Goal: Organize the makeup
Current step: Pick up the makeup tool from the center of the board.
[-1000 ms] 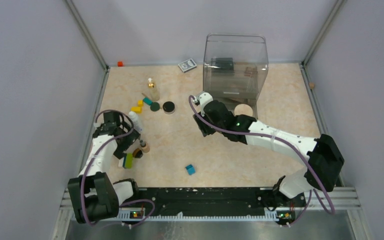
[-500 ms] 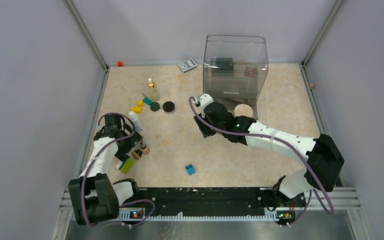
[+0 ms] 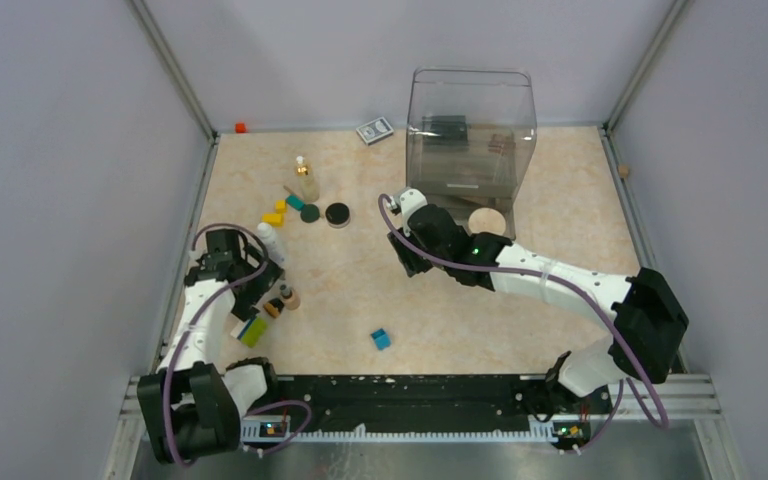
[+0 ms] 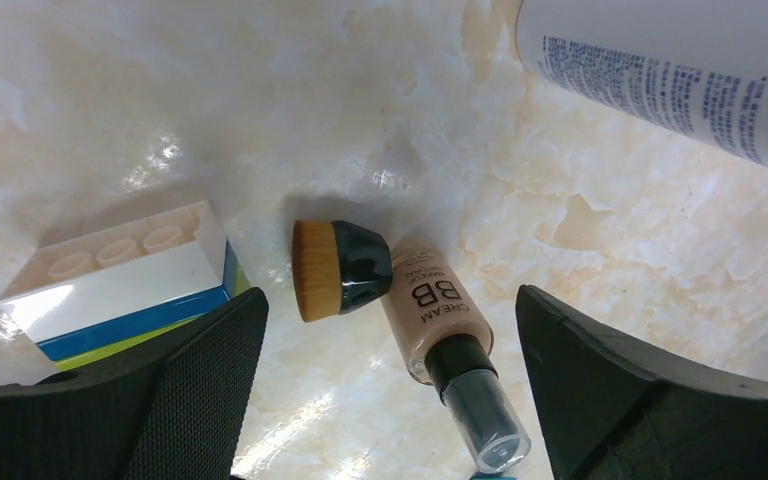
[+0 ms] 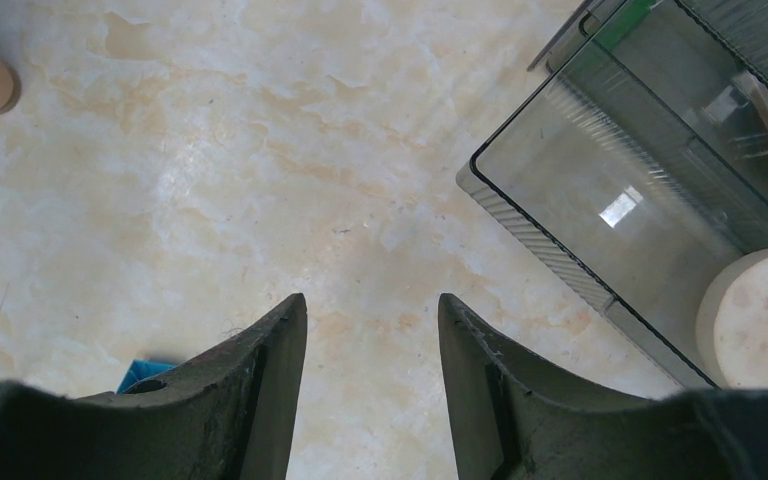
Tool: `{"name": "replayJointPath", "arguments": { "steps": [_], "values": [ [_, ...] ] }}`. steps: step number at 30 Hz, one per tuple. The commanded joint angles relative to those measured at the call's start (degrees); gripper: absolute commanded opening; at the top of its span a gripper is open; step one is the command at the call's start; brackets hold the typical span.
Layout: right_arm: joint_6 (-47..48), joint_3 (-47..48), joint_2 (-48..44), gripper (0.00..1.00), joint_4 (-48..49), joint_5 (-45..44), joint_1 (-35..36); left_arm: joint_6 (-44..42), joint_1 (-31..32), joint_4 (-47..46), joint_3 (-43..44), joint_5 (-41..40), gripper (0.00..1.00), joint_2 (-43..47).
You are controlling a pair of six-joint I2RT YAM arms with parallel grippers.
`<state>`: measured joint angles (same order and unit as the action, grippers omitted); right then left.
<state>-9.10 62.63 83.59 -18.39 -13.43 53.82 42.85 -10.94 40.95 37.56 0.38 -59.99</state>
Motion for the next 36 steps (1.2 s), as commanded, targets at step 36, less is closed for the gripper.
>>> {"name": "replayJointPath", "arguments": {
  "steps": [36],
  "values": [
    [-1.1,0.6,-1.5,0.50,1.6,0.9,-0.4,1.5,0.0,-8.3,-8.0,-1.9,0.70,-6.3]
  ]
}}
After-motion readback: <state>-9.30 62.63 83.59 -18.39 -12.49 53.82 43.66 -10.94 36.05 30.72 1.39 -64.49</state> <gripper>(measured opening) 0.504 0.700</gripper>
